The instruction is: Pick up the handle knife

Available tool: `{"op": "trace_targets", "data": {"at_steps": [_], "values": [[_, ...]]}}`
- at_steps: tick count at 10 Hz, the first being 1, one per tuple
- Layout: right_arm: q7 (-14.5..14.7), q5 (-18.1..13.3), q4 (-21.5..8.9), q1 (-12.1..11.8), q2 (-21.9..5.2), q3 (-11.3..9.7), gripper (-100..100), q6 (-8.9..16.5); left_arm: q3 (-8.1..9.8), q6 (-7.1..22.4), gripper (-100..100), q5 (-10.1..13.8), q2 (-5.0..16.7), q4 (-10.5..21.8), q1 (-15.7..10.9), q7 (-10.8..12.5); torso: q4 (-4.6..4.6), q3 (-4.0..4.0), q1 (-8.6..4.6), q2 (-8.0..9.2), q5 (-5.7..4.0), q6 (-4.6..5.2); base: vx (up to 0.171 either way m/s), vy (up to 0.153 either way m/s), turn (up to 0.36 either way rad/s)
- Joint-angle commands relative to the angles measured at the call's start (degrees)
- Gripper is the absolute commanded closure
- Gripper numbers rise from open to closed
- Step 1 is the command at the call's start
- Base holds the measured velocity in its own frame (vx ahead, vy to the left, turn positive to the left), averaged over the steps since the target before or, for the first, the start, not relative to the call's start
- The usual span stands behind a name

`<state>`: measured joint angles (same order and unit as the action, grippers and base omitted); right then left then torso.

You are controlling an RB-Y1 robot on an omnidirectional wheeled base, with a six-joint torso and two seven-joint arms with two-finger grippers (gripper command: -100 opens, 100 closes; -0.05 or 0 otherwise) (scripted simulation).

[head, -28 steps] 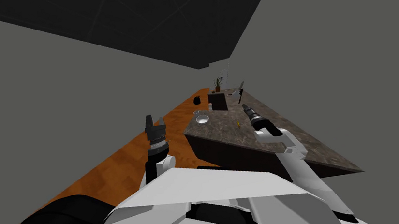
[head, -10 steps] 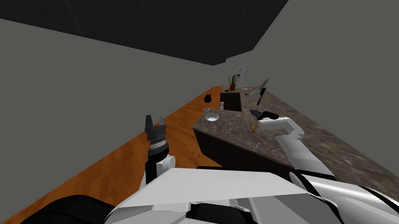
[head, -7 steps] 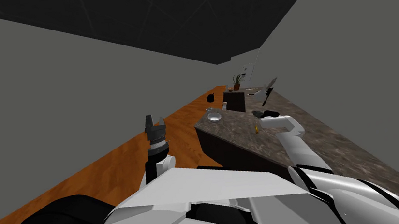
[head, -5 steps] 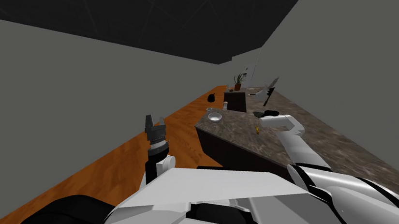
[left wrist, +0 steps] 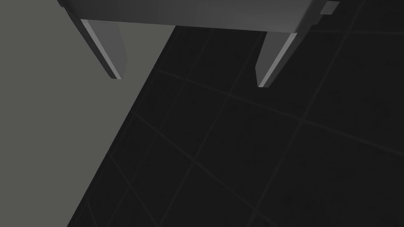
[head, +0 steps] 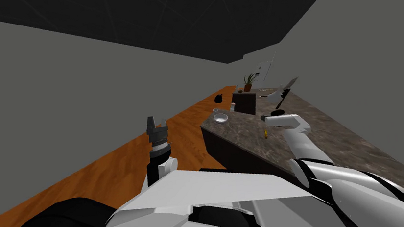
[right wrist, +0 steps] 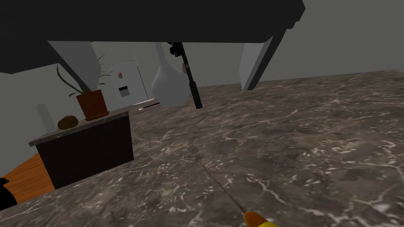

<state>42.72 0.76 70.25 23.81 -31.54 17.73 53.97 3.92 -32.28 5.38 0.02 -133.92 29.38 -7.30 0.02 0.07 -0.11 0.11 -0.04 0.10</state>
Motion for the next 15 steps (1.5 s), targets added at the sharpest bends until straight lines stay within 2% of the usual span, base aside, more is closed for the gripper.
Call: {"op": "trace_targets", "data": {"at_steps": [1,2,3,4,5,6,7,8,9,10,11,12,14,15], "values": [[0.1,-0.1,-0.2,-0.2,0.1,0.2,-100,2.0,0.00,0.0,0,0.0,0.0,0.0,0.0,0.0,0.00,0.00,0.00,0.00,0.00,0.00,-0.007,-0.008,0.024],[1.7,-0.4,-2.9,1.4,-0.7,1.1,-100,4.2,0.00,0.0,0,0.0,0.0,0.0,0.0,0.0,0.00,-0.02,0.05,-0.03,0.01,0.01,-0.026,-0.027,0.202],[1.7,-0.4,-3.4,1.4,-0.7,1.1,-100,5.3,0.00,0.0,0,0.0,0.0,0.0,0.0,0.0,0.00,0.00,0.00,0.00,0.01,-0.04,-0.025,-0.030,0.111],[3.2,-0.6,-4.9,2.9,-1.5,2.0,-100,7.5,0.00,0.0,0,0.0,0.0,0.0,0.0,0.0,0.00,0.00,-0.01,0.00,0.00,0.01,-0.023,-0.025,0.184],[3.2,-0.6,-6.3,2.9,-1.5,2.0,-100,8.5,0.00,0.0,0,0.0,0.0,0.0,0.0,0.0,0.01,0.00,0.00,-0.01,0.01,-0.04,-0.024,-0.028,0.105],[3.2,-0.6,-6.5,2.9,-1.5,2.0,-100,8.5,0.00,0.0,0,0.0,0.0,0.0,0.0,0.0,0.00,0.00,0.00,-0.01,0.00,0.01,-0.009,-0.011,0.032],[4.6,-0.8,-8.7,4.2,-2.2,2.9,-100,11.5,0.00,0.0,0,0.0,0.0,0.0,0.0,0.0,0.00,-0.02,0.03,-0.04,0.01,0.02,-0.025,-0.030,0.208],[4.6,-0.8,-9.4,4.2,-2.2,2.9,-100,11.5,0.00,0.0,0,0.0,0.0,0.0,0.0,0.0,0.00,-0.01,-0.01,-0.01,0.01,-0.04,-0.029,-0.036,0.121],[6.0,-1.1,-11.9,5.5,-2.9,3.7,-100,13.9,0.00,0.0,0,0.0,0.0,0.0,0.0,0.0,0.00,0.00,-0.02,0.00,0.00,0.01,-0.020,-0.026,0.235],[6.0,-1.1,-12.2,5.5,-2.9,3.7,-100,14.4,0.00,0.0,0,0.0,0.0,0.0,0.0,0.0,0.00,-0.01,0.00,-0.02,0.00,-0.03,-0.019,-0.024,0.094],[7.2,-1.3,-14.1,6.6,-3.5,4.5,-100,16.7,0.00,0.0,0,0.0,0.0,0.0,0.0,0.0,0.00,-0.01,0.00,-0.02,0.00,0.02,-0.030,-0.036,0.113],[7.2,-1.3,-14.8,6.6,-3.5,4.5,-100,17.1,0.00,0.0,0,0.0,0.0,0.0,0.0,0.0,0.01,0.01,-0.04,0.01,0.00,0.00,-0.032,-0.037,0.112],[9.5,-1.7,-18.5,8.5,-4.7,5.9,-100,21.1,0.00,0.0,0,0.0,0.0,0.0,0.0,0.0,0.01,0.01,-0.06,0.02,-0.01,-0.01,-0.042,-0.052,0.202],[9.5,-1.7,-19.4,8.5,-4.7,5.9,-100,21.7,0.00,0.0,0,0.0,0.0,0.0,0.0,0.0,0.02,0.04,-0.12,0.07,-0.02,0.00,-0.032,-0.038,0.113]]}}
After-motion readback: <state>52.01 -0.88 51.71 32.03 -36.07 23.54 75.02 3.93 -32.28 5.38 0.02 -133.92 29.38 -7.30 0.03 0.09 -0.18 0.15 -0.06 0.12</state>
